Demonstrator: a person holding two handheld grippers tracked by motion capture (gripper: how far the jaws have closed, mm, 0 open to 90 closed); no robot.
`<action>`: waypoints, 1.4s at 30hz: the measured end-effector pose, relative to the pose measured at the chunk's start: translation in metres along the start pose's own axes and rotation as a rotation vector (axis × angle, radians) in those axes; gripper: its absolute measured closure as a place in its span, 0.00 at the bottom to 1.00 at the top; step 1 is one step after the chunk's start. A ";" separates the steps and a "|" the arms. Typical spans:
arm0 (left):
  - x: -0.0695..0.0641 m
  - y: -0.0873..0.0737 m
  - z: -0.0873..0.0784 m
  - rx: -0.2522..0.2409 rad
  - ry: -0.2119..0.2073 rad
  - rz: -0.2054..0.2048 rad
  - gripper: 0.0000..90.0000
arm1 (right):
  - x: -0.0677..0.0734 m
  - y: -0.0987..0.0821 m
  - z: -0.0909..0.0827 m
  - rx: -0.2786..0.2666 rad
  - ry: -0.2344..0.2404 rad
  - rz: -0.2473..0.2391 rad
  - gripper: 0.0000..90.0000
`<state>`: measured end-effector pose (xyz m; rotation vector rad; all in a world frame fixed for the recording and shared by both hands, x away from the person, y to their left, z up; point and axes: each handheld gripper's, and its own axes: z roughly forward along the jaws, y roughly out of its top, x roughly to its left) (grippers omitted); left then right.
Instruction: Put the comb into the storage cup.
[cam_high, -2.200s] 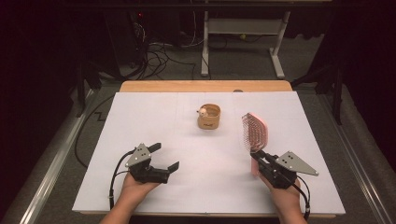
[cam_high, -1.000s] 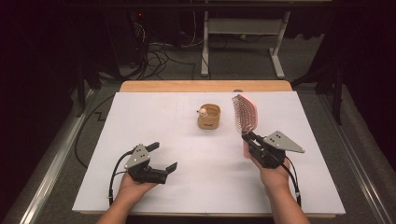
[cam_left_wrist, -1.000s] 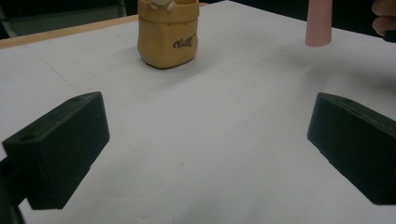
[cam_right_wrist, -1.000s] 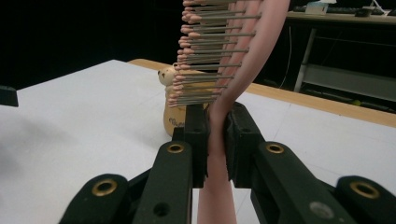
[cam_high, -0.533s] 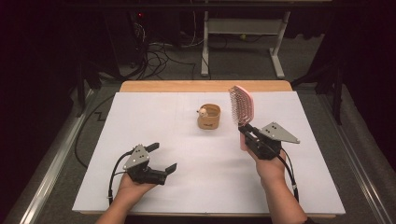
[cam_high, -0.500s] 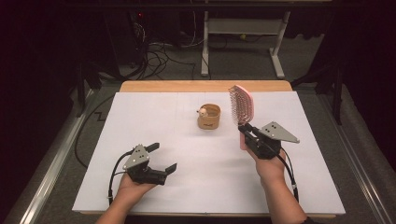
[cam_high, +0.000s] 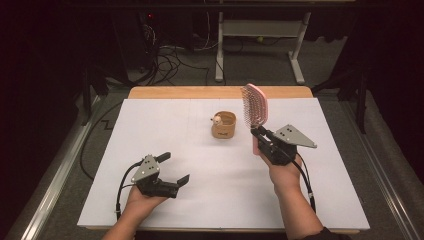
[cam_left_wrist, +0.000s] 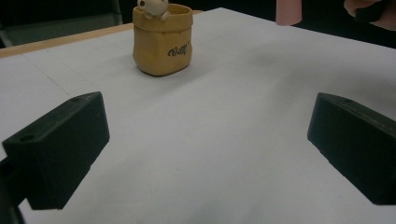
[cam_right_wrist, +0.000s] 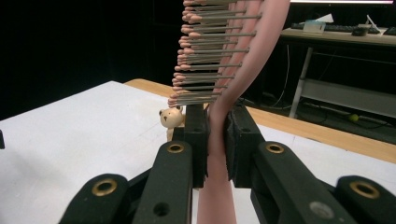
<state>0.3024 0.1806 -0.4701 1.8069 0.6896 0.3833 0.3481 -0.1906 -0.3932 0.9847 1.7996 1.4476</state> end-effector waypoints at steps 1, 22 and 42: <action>0.000 0.000 0.000 -0.005 -0.002 0.003 0.00 | 0.000 0.000 0.001 -0.001 -0.002 0.000 0.91; 0.002 0.000 0.000 -0.014 0.002 -0.018 0.00 | 0.000 0.015 0.028 -0.013 -0.004 -0.009 0.91; 0.003 0.000 0.000 -0.006 -0.006 -0.022 0.00 | -0.002 0.035 0.063 -0.042 -0.013 -0.004 0.91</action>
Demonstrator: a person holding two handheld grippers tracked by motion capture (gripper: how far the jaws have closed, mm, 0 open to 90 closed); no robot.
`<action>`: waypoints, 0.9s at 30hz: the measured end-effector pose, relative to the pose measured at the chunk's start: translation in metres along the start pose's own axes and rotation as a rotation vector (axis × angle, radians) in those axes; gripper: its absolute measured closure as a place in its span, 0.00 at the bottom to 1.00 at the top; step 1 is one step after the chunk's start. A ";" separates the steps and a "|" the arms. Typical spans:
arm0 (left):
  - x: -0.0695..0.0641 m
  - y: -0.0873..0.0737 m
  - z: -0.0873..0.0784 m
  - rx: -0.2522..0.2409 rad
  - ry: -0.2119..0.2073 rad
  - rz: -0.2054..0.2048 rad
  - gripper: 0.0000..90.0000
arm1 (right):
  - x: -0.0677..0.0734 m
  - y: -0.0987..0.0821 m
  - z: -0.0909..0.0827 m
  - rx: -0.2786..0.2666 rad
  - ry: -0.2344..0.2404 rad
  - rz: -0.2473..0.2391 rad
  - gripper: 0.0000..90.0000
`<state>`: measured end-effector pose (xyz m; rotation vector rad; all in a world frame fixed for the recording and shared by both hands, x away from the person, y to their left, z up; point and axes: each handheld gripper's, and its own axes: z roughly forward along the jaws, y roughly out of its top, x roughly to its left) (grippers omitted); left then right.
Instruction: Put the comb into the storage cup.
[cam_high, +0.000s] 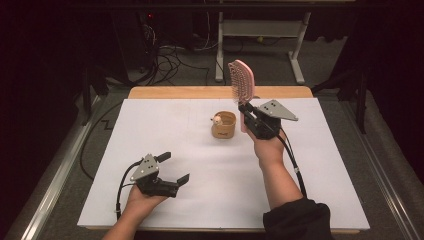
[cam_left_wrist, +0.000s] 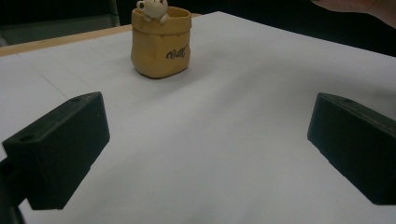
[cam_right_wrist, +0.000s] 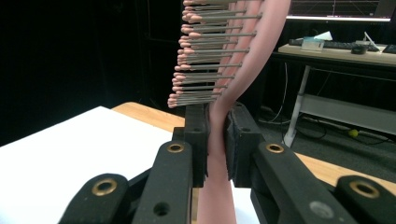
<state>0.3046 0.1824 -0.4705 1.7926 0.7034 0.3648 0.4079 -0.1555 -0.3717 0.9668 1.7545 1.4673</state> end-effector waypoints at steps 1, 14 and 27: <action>0.000 0.000 0.000 -0.002 -0.001 -0.002 0.00 | 0.000 0.001 0.002 -0.004 0.001 -0.003 0.91; -0.002 0.001 -0.002 -0.014 -0.003 0.007 0.00 | -0.002 0.011 0.022 -0.022 -0.003 0.020 0.91; -0.001 0.002 -0.003 -0.020 -0.002 -0.004 0.00 | 0.005 0.006 0.053 -0.009 0.008 0.036 0.91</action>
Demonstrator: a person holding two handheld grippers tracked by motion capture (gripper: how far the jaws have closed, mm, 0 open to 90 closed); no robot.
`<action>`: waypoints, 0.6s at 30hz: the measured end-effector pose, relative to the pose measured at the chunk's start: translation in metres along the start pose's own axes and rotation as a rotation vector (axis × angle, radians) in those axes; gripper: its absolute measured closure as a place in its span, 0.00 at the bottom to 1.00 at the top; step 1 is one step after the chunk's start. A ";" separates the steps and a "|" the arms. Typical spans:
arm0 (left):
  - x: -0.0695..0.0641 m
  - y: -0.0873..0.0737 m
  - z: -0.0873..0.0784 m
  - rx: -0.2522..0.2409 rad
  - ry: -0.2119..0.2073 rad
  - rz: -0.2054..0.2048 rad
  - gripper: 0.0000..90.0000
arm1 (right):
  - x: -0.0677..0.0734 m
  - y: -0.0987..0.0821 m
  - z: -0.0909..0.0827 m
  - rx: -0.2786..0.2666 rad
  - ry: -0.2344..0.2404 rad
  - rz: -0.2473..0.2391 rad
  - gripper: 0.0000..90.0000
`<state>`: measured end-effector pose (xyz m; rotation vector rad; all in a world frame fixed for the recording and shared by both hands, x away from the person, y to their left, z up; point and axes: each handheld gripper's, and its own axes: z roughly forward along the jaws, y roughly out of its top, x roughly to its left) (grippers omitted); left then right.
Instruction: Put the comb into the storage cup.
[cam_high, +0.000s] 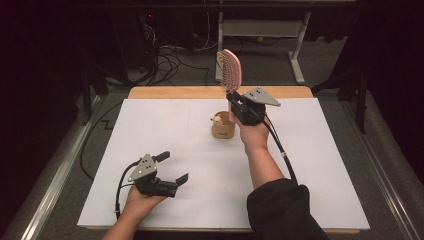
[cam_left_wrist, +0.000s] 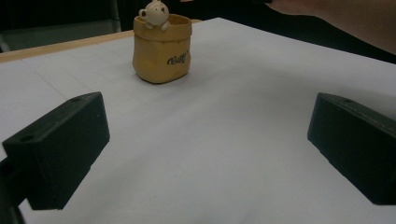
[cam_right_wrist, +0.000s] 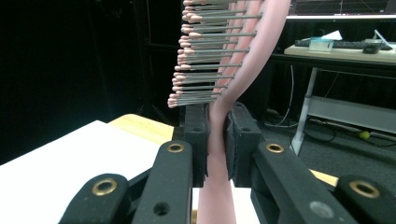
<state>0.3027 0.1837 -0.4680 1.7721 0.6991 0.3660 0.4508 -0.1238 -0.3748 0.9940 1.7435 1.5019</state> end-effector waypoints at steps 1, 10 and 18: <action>0.000 0.000 0.000 0.000 0.000 -0.003 0.00 | 0.000 -0.001 0.002 0.000 0.001 0.003 0.91; -0.001 0.000 -0.001 0.001 0.001 -0.003 0.00 | 0.000 -0.006 0.014 0.019 -0.006 0.015 0.91; 0.000 -0.001 -0.001 0.000 0.004 -0.008 0.00 | 0.001 -0.010 0.019 0.028 -0.005 0.022 0.91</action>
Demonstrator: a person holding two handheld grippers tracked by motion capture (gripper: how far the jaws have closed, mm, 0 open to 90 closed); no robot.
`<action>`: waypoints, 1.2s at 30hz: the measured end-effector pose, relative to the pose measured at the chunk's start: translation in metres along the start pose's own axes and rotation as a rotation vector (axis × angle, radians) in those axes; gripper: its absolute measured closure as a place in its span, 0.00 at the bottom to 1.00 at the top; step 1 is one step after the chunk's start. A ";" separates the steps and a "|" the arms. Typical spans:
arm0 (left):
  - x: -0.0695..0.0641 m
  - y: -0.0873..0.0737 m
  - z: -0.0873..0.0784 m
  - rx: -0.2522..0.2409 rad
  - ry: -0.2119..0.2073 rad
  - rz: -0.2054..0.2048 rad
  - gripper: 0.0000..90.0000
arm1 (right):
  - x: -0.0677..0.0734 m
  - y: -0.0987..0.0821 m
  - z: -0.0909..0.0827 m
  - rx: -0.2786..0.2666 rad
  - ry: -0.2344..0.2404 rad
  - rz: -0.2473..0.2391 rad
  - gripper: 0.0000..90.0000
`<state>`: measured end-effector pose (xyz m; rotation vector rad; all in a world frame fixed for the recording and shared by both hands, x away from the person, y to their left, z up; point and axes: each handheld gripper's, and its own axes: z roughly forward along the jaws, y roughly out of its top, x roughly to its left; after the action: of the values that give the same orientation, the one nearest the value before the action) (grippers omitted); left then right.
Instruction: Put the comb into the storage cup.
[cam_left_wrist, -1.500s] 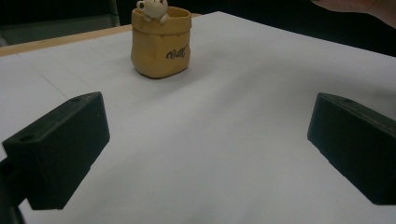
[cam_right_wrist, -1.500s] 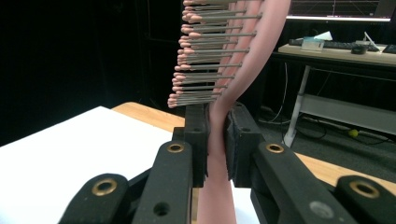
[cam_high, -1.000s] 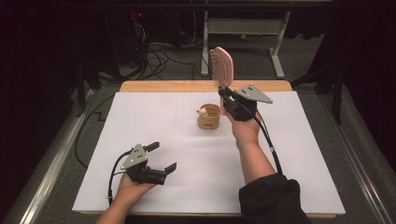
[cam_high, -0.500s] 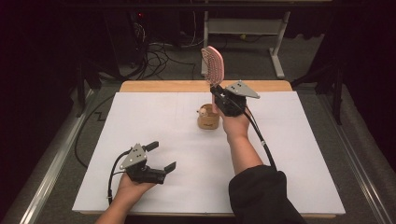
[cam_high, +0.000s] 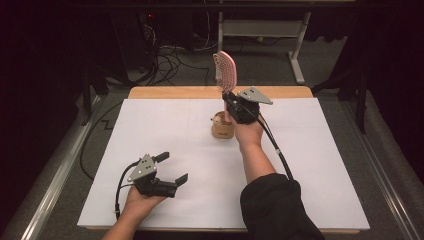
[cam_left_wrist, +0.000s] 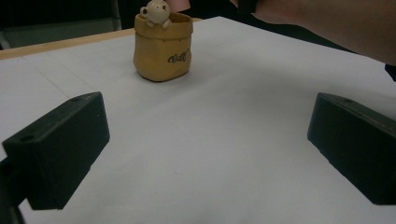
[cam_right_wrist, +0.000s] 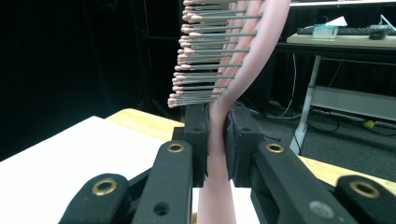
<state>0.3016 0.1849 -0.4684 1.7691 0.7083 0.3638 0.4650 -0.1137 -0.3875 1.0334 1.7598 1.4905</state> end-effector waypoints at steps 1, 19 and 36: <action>0.000 0.000 0.000 0.000 0.001 0.001 0.00 | 0.000 0.000 0.000 0.001 0.000 0.001 0.91; 0.002 0.000 -0.002 -0.009 0.005 -0.009 0.00 | -0.004 -0.003 0.005 0.013 -0.015 0.015 0.91; 0.002 -0.001 -0.002 -0.008 0.005 -0.013 0.00 | -0.007 -0.019 0.008 0.025 -0.022 0.030 0.91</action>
<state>0.3017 0.1880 -0.4688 1.7557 0.7205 0.3627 0.4717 -0.1166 -0.4078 1.0889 1.7585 1.4733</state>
